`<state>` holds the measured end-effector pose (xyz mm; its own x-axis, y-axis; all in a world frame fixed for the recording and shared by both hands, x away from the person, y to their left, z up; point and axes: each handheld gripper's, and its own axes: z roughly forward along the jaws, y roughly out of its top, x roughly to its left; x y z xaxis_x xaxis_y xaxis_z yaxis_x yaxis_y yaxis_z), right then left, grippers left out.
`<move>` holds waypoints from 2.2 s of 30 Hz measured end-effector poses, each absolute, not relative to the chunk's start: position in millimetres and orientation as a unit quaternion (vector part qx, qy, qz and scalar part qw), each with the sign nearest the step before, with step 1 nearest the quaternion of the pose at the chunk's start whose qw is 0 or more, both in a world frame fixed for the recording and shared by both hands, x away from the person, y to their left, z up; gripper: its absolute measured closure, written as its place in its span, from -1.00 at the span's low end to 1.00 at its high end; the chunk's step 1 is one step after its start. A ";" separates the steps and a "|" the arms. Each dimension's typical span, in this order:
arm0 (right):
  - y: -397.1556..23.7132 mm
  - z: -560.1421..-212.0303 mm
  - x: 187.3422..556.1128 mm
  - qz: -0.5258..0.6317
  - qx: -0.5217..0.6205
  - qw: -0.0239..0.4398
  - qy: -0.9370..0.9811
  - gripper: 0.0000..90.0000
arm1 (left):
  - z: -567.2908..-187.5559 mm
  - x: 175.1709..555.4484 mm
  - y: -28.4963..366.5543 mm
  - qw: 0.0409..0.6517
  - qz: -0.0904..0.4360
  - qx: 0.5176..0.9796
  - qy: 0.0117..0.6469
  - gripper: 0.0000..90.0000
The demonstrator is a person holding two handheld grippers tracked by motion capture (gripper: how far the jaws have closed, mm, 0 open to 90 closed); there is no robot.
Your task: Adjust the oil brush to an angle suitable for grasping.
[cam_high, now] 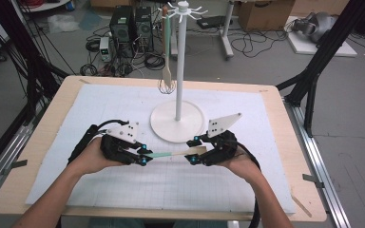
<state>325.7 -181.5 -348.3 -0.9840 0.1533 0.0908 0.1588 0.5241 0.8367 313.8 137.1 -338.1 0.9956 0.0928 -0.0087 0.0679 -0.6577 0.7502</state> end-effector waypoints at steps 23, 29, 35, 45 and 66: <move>-153.2 -341.8 328.7 -0.434 -0.037 0.015 -0.900 0.65 | -332.2 310.4 128.8 0.397 0.027 0.917 0.032 0.69; -152.8 -342.9 327.5 -0.432 -0.032 0.025 -0.901 0.73 | -331.2 309.2 128.9 0.400 0.027 0.916 0.029 0.69; -152.8 -345.3 327.1 -0.433 -0.023 0.041 -0.900 0.80 | -331.2 308.6 128.4 0.401 0.021 0.915 0.027 0.68; -155.0 -346.5 322.9 -0.438 -0.015 0.034 -0.898 0.83 | -330.6 310.5 129.8 0.406 0.016 0.912 0.047 0.46; -160.9 -342.9 320.4 -0.455 -0.021 -0.006 -0.890 0.82 | -330.3 317.1 142.7 0.418 -0.003 0.905 0.079 0.62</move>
